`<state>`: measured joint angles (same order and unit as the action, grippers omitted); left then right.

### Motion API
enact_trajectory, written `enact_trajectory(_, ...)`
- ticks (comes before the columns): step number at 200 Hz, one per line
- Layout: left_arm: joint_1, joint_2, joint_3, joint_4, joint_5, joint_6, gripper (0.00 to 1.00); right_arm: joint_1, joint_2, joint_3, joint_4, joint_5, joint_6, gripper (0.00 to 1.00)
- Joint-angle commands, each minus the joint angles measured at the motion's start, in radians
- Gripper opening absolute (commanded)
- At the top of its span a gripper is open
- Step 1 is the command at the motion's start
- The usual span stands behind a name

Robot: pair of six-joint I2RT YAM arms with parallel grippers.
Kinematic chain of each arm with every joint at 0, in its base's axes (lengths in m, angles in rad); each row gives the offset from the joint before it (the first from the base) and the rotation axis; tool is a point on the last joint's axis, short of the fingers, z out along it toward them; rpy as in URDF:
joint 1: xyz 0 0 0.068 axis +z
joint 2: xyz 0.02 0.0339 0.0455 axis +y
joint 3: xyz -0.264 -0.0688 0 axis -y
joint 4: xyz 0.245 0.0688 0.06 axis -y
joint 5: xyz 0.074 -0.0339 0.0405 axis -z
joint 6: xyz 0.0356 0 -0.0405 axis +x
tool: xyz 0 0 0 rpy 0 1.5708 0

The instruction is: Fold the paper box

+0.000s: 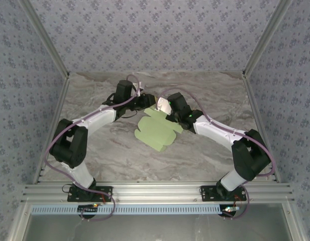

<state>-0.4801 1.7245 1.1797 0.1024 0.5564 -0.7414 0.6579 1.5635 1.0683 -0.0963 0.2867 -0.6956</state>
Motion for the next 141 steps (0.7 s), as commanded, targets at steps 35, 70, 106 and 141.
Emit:
enact_trajectory(35,0.020,0.020,0.037,-0.001,0.020,0.034,0.32,0.028,-0.021,-0.008,0.038,-0.088,-0.034,0.00)
enact_trajectory(70,0.038,0.005,0.037,-0.031,0.007,0.068,0.39,0.016,-0.024,-0.008,0.015,-0.075,-0.043,0.00)
enact_trajectory(106,0.042,0.010,0.052,-0.060,0.009,0.100,0.43,0.016,-0.025,-0.007,0.006,-0.075,-0.042,0.00)
enact_trajectory(141,0.040,0.012,0.084,-0.121,0.007,0.174,0.46,0.018,-0.025,-0.003,-0.003,-0.080,-0.042,0.00)
